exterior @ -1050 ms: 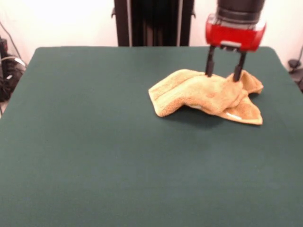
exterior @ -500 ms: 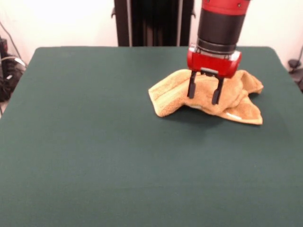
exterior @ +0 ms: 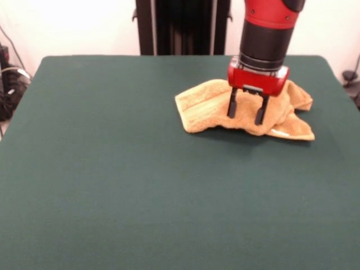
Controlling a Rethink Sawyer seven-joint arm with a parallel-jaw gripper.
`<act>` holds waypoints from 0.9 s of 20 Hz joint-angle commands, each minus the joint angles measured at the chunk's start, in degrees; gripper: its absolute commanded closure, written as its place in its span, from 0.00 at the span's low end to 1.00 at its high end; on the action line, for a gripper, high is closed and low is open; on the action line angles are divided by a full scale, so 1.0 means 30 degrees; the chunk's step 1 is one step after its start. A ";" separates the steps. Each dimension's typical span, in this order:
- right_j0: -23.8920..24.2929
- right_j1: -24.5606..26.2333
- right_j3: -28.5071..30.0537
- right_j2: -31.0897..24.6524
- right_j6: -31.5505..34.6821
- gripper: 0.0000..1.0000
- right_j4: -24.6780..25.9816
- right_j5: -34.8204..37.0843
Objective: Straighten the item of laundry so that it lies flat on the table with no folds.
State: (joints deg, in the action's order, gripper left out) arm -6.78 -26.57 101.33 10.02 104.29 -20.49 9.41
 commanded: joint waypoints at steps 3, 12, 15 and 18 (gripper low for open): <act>-0.1067 0.0691 0.1771 -0.2119 0.4908 0.00 -0.0871 0.0062; -0.1641 0.0376 0.2218 -0.2063 0.5734 0.00 -0.1781 0.0587; -0.2108 0.0142 0.2109 -0.1574 0.5905 0.00 -0.2058 0.1234; -0.2493 0.0020 0.2128 -0.1355 0.6206 0.00 -0.2451 0.1660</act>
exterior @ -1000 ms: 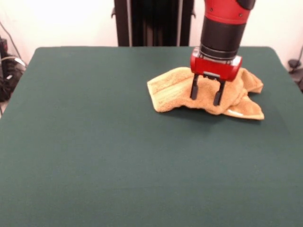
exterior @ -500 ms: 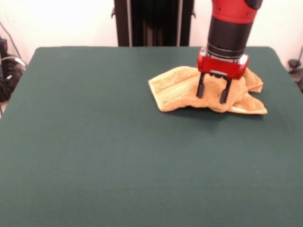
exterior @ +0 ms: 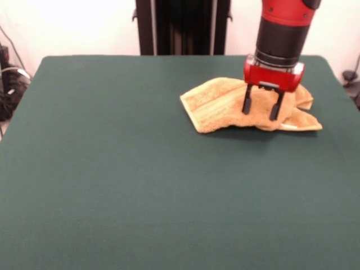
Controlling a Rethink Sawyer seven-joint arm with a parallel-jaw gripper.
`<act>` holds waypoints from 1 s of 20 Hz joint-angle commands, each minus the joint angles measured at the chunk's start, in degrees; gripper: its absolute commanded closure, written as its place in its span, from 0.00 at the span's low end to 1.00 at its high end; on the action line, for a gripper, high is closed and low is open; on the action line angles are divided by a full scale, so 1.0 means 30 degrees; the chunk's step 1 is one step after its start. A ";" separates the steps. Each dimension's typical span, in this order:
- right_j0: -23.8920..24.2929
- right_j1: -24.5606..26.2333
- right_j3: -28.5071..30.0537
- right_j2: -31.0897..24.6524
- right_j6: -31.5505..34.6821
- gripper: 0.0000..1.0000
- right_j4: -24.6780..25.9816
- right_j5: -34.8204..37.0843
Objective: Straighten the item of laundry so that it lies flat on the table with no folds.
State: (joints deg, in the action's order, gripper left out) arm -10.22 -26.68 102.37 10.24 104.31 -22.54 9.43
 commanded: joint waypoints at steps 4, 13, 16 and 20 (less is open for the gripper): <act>-0.1623 0.0108 0.2023 -0.1493 0.6388 0.00 -0.2305 0.1477; -0.1586 0.0779 0.3055 -0.2735 0.6828 0.00 -0.3631 -0.0666; -0.2226 0.0881 0.3007 -0.2219 0.7043 0.00 -0.4153 -0.0575; -0.2320 0.1398 0.2852 -0.2095 0.6628 0.00 -0.4363 -0.0653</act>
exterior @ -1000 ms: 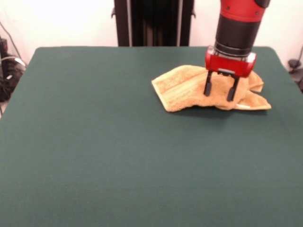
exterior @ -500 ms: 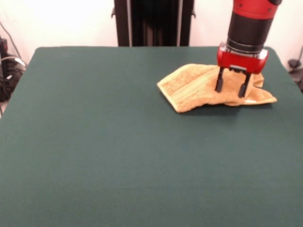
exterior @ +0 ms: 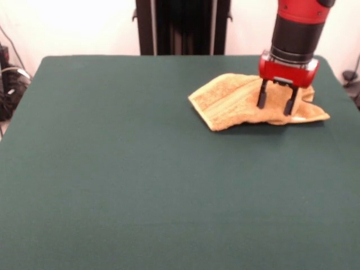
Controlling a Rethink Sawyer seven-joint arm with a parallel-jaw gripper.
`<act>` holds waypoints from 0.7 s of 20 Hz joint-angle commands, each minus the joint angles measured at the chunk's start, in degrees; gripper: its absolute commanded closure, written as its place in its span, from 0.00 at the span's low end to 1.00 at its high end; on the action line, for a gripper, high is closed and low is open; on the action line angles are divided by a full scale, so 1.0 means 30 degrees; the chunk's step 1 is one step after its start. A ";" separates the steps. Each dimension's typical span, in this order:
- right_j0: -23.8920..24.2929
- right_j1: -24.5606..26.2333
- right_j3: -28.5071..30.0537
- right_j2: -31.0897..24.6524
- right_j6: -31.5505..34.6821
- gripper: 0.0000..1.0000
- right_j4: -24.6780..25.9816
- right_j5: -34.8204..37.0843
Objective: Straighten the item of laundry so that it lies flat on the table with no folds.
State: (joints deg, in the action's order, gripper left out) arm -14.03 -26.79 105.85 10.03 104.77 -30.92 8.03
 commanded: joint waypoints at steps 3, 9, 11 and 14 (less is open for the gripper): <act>0.0523 0.2584 0.1603 -0.3414 0.5469 0.00 -0.0645 -0.2241; 0.2339 0.3430 0.1365 -0.4718 0.4533 0.00 0.0886 -0.4009; 0.2413 0.3600 0.1233 -0.4712 0.4470 0.00 0.1111 -0.4367; 0.2261 0.3831 0.0999 -0.4432 0.4478 0.00 0.1243 -0.4753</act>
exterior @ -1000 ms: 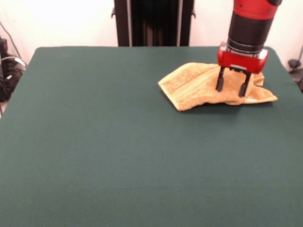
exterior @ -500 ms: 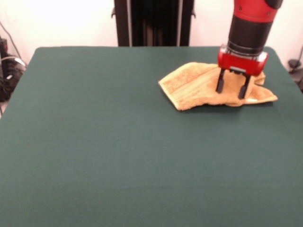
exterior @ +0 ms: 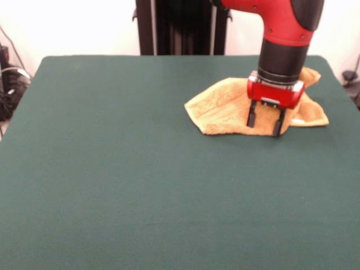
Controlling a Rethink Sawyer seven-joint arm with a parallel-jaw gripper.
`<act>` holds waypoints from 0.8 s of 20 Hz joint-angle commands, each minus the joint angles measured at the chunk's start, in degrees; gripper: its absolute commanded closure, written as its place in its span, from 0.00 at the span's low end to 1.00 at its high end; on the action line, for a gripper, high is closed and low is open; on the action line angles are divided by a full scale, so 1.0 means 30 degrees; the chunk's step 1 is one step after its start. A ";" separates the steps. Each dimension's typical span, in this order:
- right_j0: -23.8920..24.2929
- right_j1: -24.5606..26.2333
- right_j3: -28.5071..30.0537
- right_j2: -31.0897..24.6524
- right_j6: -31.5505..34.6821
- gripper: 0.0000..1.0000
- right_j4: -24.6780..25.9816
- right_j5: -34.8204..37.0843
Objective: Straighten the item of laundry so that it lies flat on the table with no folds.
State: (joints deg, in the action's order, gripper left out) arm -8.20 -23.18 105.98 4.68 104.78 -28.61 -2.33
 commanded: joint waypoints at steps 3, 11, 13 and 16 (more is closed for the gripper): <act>0.0474 0.2660 0.0929 -0.2753 0.4554 0.00 0.0786 -0.1385; 0.0241 0.2656 0.0732 -0.2392 0.4299 1.00 0.0952 -0.1247; 0.0150 0.2648 0.0730 -0.2301 0.4364 1.00 0.0896 -0.1233; 0.0133 0.2655 0.0729 -0.2287 0.4495 1.00 0.0881 -0.1319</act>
State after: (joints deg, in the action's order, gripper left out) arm -7.74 -23.30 106.32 4.72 104.78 -26.01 -3.77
